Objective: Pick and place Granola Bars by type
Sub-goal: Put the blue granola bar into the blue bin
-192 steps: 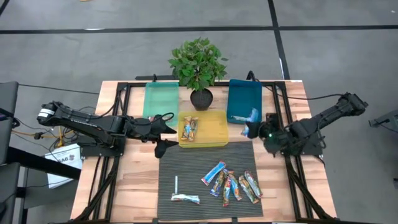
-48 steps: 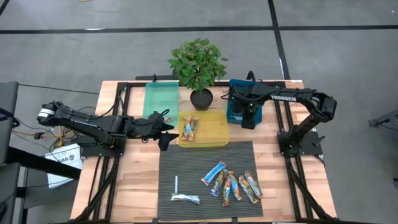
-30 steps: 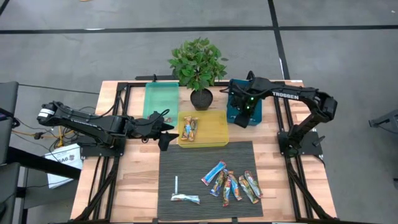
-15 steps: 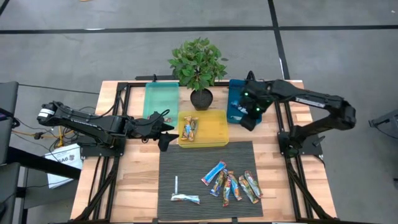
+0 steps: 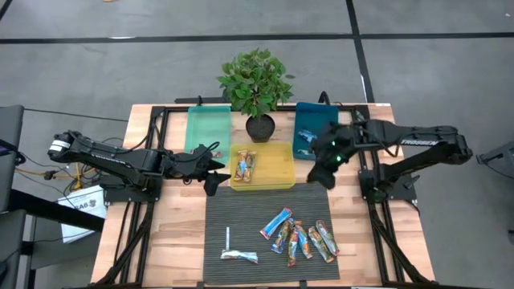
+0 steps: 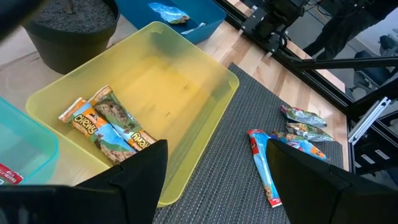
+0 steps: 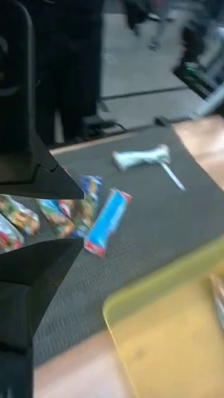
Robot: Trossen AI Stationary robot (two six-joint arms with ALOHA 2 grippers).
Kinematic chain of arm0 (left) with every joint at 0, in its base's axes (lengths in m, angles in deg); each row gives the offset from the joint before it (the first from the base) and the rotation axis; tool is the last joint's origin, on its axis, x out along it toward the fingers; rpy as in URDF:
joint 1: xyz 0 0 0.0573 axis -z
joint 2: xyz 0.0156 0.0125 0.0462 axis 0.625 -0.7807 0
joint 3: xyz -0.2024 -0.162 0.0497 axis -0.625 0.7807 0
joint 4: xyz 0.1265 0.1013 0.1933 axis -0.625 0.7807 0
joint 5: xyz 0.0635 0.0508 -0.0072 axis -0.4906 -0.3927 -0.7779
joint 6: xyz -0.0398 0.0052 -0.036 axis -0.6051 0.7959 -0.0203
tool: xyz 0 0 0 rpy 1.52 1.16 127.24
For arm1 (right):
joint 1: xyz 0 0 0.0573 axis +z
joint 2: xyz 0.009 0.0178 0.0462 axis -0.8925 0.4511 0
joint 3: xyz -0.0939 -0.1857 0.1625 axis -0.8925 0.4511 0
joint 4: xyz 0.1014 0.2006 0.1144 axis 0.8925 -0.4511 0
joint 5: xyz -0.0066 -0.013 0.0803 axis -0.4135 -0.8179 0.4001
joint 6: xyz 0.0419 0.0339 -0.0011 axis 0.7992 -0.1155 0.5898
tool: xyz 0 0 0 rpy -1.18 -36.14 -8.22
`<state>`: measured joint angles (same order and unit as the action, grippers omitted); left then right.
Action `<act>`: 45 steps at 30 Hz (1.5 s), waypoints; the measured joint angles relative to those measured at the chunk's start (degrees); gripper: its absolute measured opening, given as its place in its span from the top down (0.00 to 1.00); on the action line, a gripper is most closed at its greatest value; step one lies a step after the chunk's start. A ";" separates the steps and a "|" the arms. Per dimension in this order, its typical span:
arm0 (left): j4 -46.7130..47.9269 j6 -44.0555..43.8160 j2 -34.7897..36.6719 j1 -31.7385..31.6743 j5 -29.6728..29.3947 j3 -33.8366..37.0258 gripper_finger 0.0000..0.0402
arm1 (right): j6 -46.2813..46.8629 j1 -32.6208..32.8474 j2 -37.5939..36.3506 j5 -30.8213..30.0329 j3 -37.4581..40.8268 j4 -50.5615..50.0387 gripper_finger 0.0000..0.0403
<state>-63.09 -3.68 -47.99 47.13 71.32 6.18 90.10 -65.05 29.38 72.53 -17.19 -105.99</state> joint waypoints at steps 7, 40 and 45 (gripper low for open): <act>0.21 0.00 0.00 0.00 0.01 0.00 0.34 | 0.70 10.45 1.68 -0.24 0.02 6.85 0.75; 3.39 -0.03 0.00 1.68 0.04 0.00 0.34 | -20.88 27.67 27.28 5.54 0.02 15.20 0.75; 3.93 -1.70 0.00 1.68 0.03 0.00 0.34 | -33.19 28.56 30.65 -1.15 0.05 12.45 0.75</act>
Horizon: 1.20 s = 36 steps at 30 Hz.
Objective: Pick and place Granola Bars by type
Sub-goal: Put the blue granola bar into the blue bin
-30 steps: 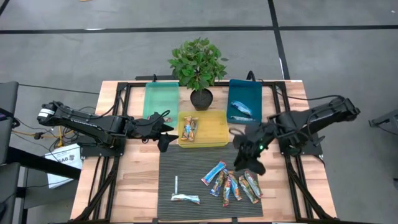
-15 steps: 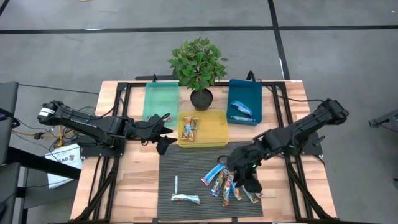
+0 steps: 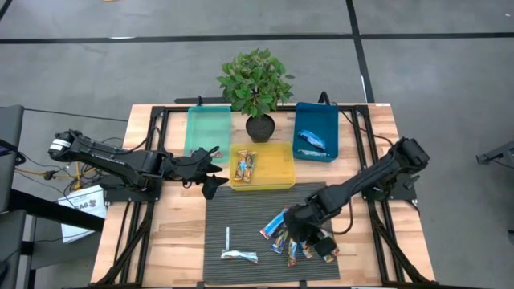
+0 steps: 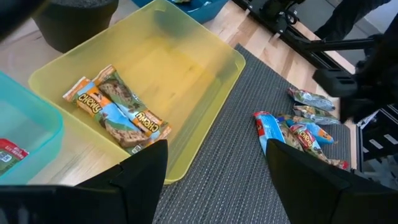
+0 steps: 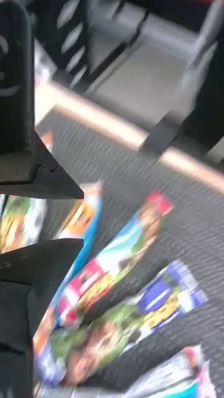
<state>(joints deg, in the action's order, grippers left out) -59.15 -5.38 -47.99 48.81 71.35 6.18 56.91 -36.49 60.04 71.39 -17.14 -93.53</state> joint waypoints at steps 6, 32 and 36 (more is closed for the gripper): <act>0.11 -0.82 0.00 -0.02 0.03 0.00 0.34 | -9.25 -0.06 0.73 -8.61 -0.01 -0.27 0.74; -0.04 -1.42 -0.02 -0.02 -0.01 0.00 0.34 | -15.41 -2.74 4.49 -12.45 -0.03 5.60 0.61; -0.03 -1.43 -0.02 -0.02 -0.01 0.00 0.34 | -15.41 -3.36 4.49 -12.46 -0.03 6.17 0.46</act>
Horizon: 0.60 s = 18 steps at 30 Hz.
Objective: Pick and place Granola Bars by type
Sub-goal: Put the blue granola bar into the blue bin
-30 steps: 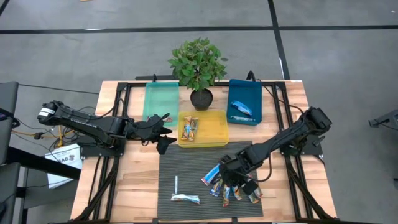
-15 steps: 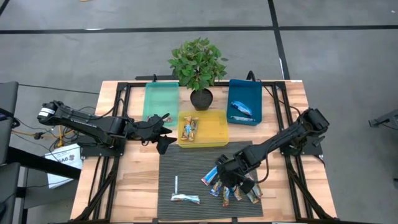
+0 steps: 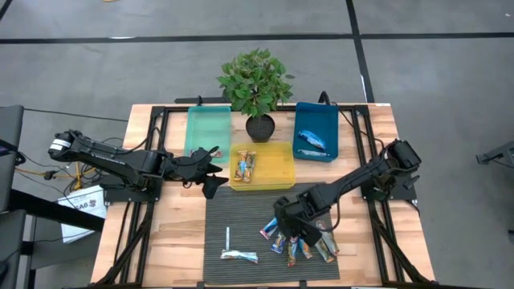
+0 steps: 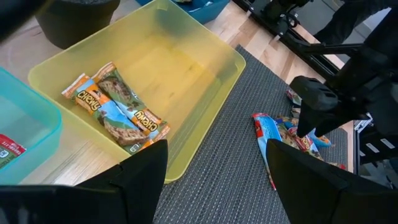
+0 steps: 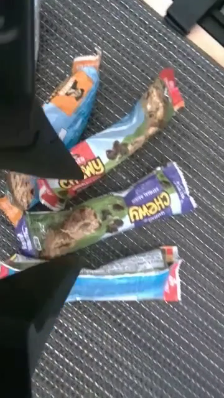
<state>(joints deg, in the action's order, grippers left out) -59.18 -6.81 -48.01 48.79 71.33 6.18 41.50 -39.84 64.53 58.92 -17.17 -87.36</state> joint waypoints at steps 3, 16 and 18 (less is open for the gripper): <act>0.01 0.00 0.00 0.00 0.00 0.00 0.34 | -0.02 -0.29 0.00 -0.05 0.00 -0.05 0.39; 0.14 0.00 0.00 0.00 -0.02 0.00 0.34 | -4.04 -0.36 0.00 0.03 0.00 2.39 0.47; 0.14 0.00 0.00 0.00 -0.04 0.00 0.34 | -4.03 -0.36 0.00 0.06 0.00 3.45 0.49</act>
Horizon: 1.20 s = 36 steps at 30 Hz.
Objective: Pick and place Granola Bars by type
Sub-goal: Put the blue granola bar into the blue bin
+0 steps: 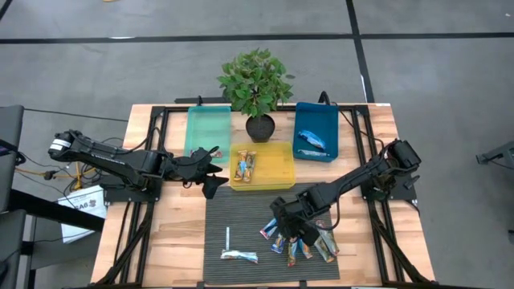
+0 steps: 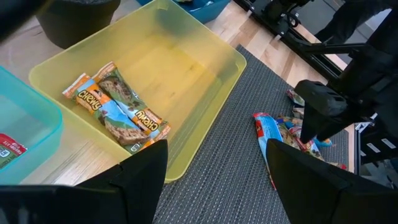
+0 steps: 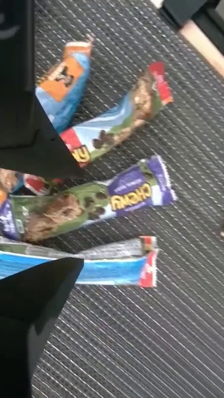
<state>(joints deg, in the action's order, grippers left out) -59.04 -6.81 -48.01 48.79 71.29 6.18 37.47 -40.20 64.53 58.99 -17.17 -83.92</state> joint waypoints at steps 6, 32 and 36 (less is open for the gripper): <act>0.00 0.00 0.00 0.00 0.00 0.00 0.34 | 0.01 0.02 -0.11 2.16 2.98 2.97 0.53; 0.02 -0.17 0.00 -0.02 -0.46 0.00 0.34 | -0.51 -1.23 -0.09 1.54 8.02 8.08 0.56; 0.02 -0.15 -0.02 -0.02 -0.46 0.00 0.34 | -1.78 -1.59 2.16 1.47 8.03 10.37 0.57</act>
<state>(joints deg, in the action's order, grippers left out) -59.02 -6.96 -48.03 48.77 70.83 6.18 35.69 -41.79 66.69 60.46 -9.14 -73.55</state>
